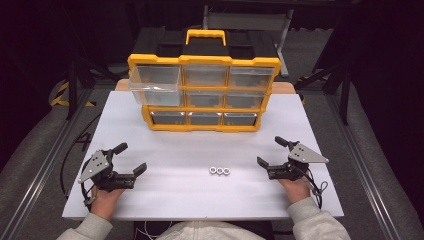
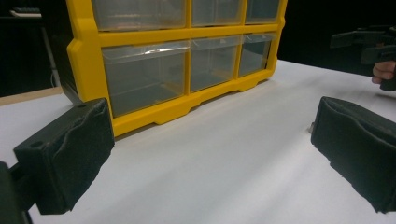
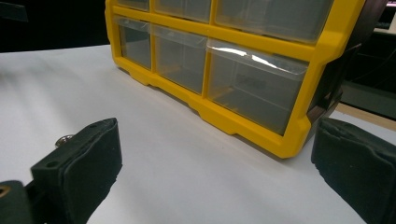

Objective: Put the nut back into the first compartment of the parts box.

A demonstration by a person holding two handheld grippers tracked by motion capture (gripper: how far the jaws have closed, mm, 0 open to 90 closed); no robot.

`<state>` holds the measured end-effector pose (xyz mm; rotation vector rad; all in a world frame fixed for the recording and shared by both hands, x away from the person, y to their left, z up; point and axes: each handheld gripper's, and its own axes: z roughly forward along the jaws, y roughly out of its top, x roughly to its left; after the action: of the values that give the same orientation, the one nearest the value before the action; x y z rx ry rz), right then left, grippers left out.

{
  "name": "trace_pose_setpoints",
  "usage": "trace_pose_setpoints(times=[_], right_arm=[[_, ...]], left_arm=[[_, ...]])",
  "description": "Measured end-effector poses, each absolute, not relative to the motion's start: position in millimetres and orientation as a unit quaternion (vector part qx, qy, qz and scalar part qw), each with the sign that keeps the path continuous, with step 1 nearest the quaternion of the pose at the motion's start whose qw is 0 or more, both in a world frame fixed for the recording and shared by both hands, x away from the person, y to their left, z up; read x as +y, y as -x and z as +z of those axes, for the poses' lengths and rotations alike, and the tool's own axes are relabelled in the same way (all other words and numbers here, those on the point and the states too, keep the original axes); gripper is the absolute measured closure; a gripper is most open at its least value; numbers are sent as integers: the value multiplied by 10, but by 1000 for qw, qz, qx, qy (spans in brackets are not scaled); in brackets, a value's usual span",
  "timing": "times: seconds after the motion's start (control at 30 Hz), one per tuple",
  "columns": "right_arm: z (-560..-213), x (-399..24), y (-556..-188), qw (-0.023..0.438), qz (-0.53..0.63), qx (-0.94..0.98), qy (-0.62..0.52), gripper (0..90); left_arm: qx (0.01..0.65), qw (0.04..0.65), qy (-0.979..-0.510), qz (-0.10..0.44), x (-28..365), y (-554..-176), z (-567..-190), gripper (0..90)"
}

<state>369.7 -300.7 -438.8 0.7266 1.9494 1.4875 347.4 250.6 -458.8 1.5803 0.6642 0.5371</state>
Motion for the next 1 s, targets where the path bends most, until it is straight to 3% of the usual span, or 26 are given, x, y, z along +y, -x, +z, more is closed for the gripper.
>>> trace_pose_setpoints(times=[1.0], right_arm=[[-4332, -3023, -3698, 287, 571, 722, -264, 25]], left_arm=[[278, 625, -689, 240, 2472, -3505, -4467, 1]])
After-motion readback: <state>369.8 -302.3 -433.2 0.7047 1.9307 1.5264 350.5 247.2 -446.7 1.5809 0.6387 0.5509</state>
